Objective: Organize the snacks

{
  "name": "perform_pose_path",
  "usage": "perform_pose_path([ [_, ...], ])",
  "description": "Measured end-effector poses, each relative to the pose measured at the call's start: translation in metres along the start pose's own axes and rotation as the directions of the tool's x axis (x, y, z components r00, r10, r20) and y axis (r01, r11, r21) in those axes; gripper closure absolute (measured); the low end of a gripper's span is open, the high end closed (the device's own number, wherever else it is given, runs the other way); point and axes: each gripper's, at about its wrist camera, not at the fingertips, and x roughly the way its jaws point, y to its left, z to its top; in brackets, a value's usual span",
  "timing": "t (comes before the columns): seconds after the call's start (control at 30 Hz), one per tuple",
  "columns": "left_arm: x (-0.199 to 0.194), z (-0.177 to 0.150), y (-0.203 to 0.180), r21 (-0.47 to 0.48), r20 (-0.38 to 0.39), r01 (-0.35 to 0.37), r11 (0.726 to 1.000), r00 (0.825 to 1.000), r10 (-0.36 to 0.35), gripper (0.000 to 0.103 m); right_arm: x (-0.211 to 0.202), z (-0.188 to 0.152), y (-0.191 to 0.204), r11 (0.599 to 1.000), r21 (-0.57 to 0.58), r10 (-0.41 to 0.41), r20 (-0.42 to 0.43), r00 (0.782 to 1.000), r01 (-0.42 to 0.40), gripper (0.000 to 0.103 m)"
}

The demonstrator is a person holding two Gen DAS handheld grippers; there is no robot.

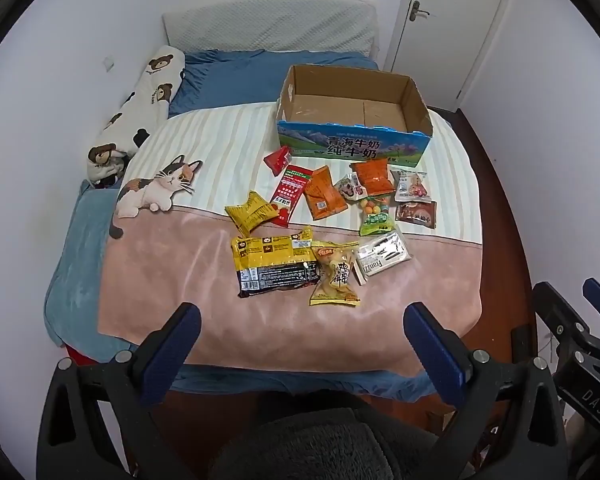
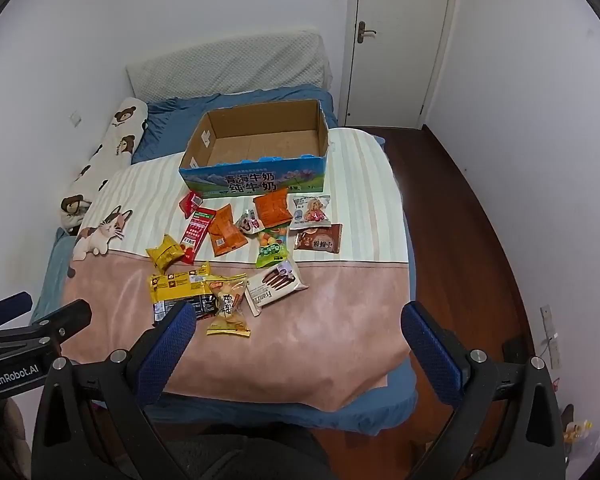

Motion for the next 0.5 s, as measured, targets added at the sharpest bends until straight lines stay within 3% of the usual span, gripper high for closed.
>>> perform_pose_path([
  [0.5,-0.0069,-0.003,0.0039,-0.006,0.007,-0.001,1.0,1.0,0.001,0.0,-0.007,-0.0039,0.0095,1.0,-0.009,0.012,0.0,1.0,-0.012,0.0],
])
